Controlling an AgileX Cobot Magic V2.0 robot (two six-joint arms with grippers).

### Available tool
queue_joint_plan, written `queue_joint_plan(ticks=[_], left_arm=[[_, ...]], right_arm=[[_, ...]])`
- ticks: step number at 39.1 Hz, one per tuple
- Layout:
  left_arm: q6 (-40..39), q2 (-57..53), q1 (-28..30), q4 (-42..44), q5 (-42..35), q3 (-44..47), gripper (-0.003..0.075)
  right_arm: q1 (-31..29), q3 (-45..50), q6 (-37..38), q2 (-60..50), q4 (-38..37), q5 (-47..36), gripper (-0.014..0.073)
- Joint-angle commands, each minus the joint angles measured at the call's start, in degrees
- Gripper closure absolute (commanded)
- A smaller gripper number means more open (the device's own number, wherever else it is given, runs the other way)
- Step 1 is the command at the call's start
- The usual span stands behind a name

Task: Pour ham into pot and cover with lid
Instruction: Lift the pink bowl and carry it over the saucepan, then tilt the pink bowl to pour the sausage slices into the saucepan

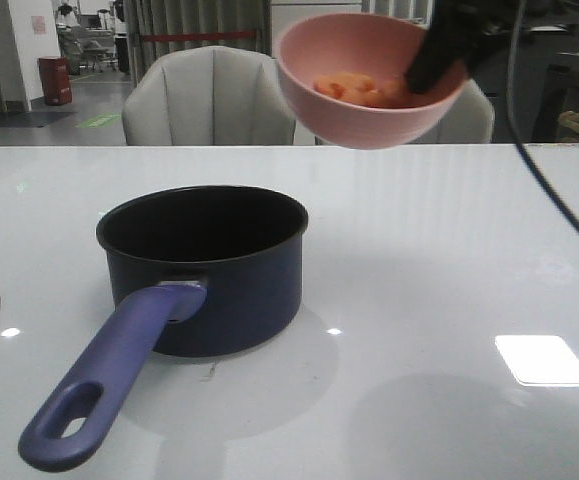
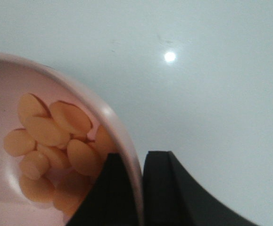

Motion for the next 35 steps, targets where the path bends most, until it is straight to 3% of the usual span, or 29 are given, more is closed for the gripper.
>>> queue_joint_plan(ticks=[1, 7, 19, 29, 35], left_arm=[[-0.2, 0.5, -0.3, -0.6, -4.9, -1.6, 0.0117], [-0.2, 0.5, -0.3, -0.6, -4.9, -1.6, 0.0117], [-0.2, 0.5, -0.3, -0.6, -4.9, -1.6, 0.0117], [-0.2, 0.5, -0.3, -0.6, -4.9, -1.6, 0.0117], [-0.2, 0.5, -0.3, -0.6, -4.9, -1.6, 0.0117]], right_arm=[[4.2, -4.1, -0.9, -1.0, 0.1, -6.2, 0.0457], [8.0, -6.5, -0.9, 2.0, -3.3, -11.5, 0.0457], [12.1, -3.3, -0.9, 4.8, -12.9, -32.9, 0.0457], [13.7, 7.2, -0.9, 5.2, -19.0, -60.6, 0.0459], [14.3, 14.9, -2.7, 6.3, -25.5, -81.8, 0.0459]])
